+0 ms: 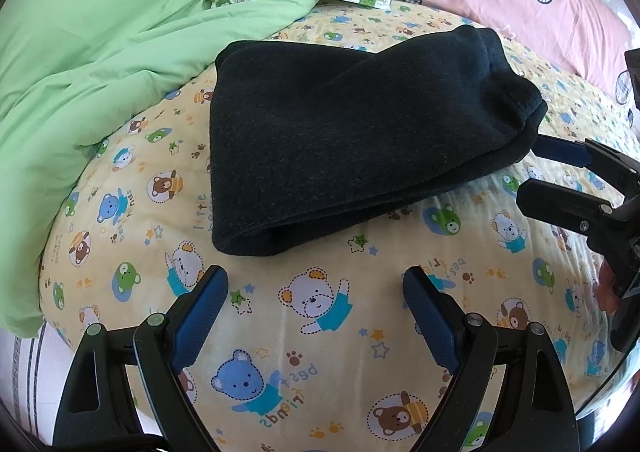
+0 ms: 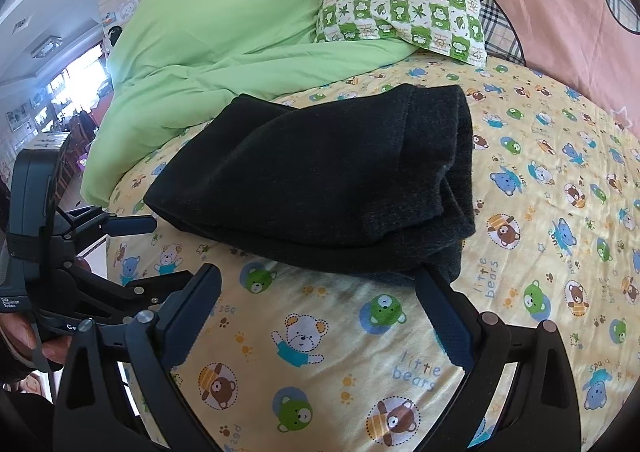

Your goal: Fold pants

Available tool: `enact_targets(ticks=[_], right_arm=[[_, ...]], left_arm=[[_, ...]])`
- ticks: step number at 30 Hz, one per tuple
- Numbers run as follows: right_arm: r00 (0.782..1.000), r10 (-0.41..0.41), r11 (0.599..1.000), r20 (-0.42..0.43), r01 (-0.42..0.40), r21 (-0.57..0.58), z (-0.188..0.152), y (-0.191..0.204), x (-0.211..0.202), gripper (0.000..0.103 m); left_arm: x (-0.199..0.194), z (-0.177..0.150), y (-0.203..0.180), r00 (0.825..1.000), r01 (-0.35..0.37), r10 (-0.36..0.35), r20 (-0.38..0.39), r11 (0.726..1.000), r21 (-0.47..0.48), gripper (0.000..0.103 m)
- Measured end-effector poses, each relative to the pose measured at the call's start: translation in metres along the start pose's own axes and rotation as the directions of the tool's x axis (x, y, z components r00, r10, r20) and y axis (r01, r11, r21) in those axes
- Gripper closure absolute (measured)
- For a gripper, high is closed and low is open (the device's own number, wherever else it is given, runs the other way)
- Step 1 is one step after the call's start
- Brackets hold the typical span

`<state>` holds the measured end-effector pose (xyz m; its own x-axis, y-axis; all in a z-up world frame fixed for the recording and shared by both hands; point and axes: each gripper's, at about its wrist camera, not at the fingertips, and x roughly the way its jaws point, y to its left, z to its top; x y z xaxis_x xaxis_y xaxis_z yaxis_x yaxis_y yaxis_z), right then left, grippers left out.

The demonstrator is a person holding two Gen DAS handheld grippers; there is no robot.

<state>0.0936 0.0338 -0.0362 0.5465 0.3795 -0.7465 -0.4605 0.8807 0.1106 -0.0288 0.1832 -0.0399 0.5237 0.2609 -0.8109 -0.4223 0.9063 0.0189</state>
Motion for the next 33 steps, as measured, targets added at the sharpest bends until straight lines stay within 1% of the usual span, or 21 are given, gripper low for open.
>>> enact_targets(ticks=[16, 21, 26, 30, 33], right_arm=[[1.000, 0.004, 1.000, 0.025, -0.004, 0.004, 0.003, 0.002, -0.006, 0.005], [0.999, 0.006, 1.000, 0.036, -0.006, 0.009, 0.004, 0.001, -0.008, 0.005], [0.999, 0.001, 1.000, 0.049, -0.002, 0.019, 0.005, -0.001, -0.010, 0.005], [0.998, -0.018, 0.999, 0.061, 0.016, 0.030, 0.007, -0.005, -0.013, 0.005], [0.997, -0.032, 0.998, 0.065, 0.029, 0.052, 0.008, -0.011, -0.013, 0.005]], left_arm=[[-0.006, 0.000, -0.002, 1.000, -0.004, 0.004, 0.019, 1.000, 0.001, 0.013], [-0.010, 0.005, 0.000, 0.999, 0.024, -0.024, 0.035, 0.999, -0.021, 0.013], [-0.011, 0.009, -0.001, 0.999, 0.013, -0.012, 0.052, 1.000, -0.018, 0.013], [-0.012, 0.016, 0.001, 0.997, 0.005, -0.003, 0.076, 1.000, -0.025, 0.013], [-0.008, 0.020, 0.001, 0.997, -0.003, 0.005, 0.072, 1.000, -0.028, 0.013]])
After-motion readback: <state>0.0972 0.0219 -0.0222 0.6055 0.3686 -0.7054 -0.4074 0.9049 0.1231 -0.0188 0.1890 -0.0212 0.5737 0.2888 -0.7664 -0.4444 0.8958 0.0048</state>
